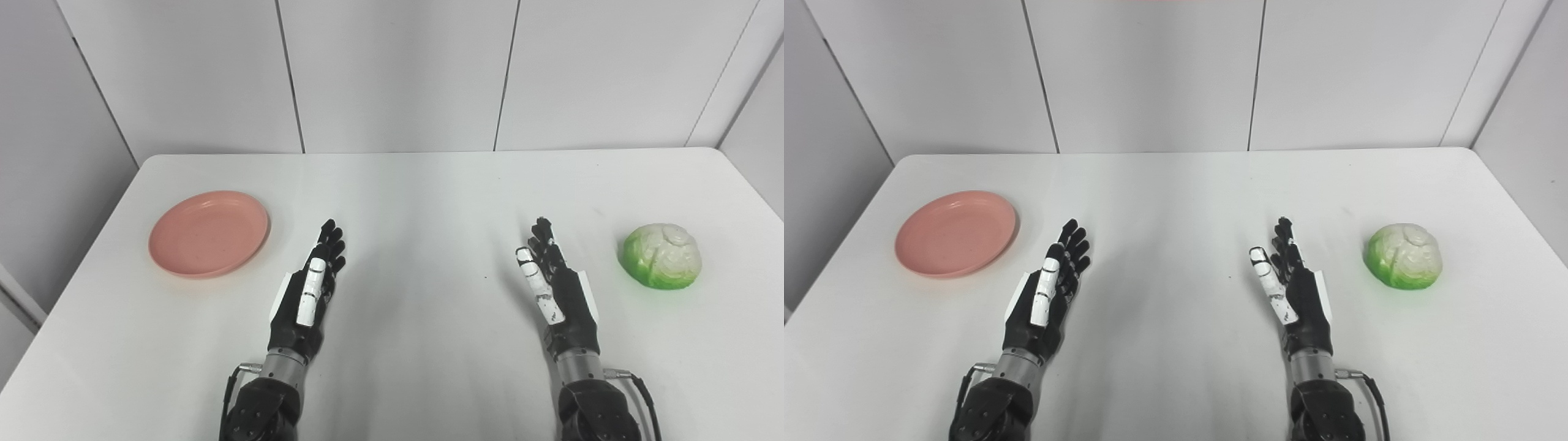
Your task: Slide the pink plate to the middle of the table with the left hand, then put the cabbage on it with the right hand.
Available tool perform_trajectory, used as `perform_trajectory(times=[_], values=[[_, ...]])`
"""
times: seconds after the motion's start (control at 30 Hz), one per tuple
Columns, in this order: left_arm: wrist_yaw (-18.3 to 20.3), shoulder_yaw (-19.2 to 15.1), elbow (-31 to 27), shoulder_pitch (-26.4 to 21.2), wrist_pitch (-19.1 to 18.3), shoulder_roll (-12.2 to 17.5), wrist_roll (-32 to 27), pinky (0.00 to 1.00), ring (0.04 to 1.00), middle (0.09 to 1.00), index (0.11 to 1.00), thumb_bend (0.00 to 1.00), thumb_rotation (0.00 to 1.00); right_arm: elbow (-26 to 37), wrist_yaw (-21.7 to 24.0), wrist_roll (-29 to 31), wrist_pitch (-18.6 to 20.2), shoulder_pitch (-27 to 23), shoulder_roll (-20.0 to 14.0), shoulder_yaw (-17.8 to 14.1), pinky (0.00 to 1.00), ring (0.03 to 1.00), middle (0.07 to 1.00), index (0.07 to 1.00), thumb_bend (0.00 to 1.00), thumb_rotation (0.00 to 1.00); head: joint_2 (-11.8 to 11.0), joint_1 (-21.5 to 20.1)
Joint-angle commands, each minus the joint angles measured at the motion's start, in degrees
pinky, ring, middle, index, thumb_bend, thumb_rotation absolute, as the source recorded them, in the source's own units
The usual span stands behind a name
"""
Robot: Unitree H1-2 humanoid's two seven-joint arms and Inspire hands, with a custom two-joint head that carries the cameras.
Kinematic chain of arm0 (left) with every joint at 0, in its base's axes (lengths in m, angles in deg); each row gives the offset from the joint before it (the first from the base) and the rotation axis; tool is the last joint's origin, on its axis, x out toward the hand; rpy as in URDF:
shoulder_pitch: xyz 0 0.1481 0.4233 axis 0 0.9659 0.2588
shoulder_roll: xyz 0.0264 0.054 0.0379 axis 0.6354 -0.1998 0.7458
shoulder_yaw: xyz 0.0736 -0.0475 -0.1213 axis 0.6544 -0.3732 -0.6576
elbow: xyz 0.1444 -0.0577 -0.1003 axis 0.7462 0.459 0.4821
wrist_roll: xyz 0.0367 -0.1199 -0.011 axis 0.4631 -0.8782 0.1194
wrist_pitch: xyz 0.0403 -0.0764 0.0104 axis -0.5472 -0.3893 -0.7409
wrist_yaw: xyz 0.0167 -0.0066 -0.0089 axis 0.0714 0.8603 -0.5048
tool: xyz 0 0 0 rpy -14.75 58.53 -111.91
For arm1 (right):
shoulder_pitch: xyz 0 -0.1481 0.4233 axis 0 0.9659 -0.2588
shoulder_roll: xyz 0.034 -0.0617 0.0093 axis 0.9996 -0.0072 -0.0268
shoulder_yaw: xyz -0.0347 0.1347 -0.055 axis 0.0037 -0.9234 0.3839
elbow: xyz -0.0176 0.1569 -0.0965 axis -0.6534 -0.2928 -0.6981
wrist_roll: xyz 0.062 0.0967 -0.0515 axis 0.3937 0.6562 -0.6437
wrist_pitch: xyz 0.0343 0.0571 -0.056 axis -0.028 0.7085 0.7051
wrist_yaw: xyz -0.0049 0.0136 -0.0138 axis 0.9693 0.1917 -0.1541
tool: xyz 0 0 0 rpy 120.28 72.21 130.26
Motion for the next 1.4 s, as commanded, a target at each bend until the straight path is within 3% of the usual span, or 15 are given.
perform_trajectory(times=[0.0,0.13,0.27,0.37,0.5,0.63,0.87,1.03,1.37], values=[[0.21,-0.11,0.89,1.29,1.34,-0.06,-0.58,1.00,1.000,1.000,1.000,0.61,1.00,-1.72,-0.29,-0.47,-1.72,1.16,0.22,0.03,0.96,0.961,0.964,0.961,0.63,0.76,-0.07,0.05],[-0.98,-0.09,1.71,1.08,5.10,-1.18,0.67,1.00,1.000,1.000,1.000,0.60,1.00,-2.60,1.25,1.10,-3.37,1.60,-0.81,-0.37,0.97,0.968,0.974,0.970,0.60,0.76,-3.01,6.89],[-2.10,-0.30,1.26,0.04,7.41,-1.02,2.05,1.00,1.000,1.000,1.000,0.66,1.00,-4.45,2.74,1.95,-5.49,1.81,-2.77,-0.73,0.98,0.978,0.979,0.983,0.61,0.79,-6.00,12.70],[-3.12,-0.64,0.48,-0.88,8.10,-0.63,3.04,1.00,1.000,1.000,1.000,0.70,1.00,-6.26,4.24,3.11,-7.59,1.81,-4.15,-0.97,1.00,0.994,0.992,0.996,0.62,0.80,-7.17,14.73],[-3.48,-1.43,-2.32,-1.94,5.86,0.02,1.97,1.00,1.000,1.000,1.000,0.71,1.00,-9.41,5.54,4.72,-11.26,1.30,-5.22,-1.44,1.00,0.991,0.992,0.998,0.61,0.82,-8.86,17.46],[-3.69,-2.66,-5.07,-2.90,3.29,0.69,0.91,1.00,1.000,1.000,1.000,0.72,1.00,-12.10,6.07,6.42,-12.57,0.53,-5.17,-1.87,1.00,0.986,0.995,1.000,0.63,0.84,-10.46,20.18],[-4.42,-5.44,-9.15,-3.89,-1.89,2.35,-0.09,1.00,1.000,0.992,1.000,0.78,1.00,-11.92,6.94,8.40,-11.55,0.68,-5.03,-2.42,1.00,0.988,0.992,1.000,0.62,0.84,-11.19,21.03],[-4.88,-8.18,-8.49,-5.36,-2.55,4.34,-0.48,1.00,0.991,0.971,0.987,0.79,1.00,-11.91,6.57,7.97,-11.93,0.70,-5.22,-2.41,1.00,0.982,0.988,0.998,0.61,0.84,-11.53,21.81],[-4.52,-11.95,-5.25,-10.20,-4.60,12.34,-0.83,0.98,0.919,0.913,0.923,0.78,1.00,-11.17,6.38,7.73,-11.05,0.71,-5.10,-2.30,1.00,0.985,0.986,0.998,0.56,0.85,-11.95,22.19]])
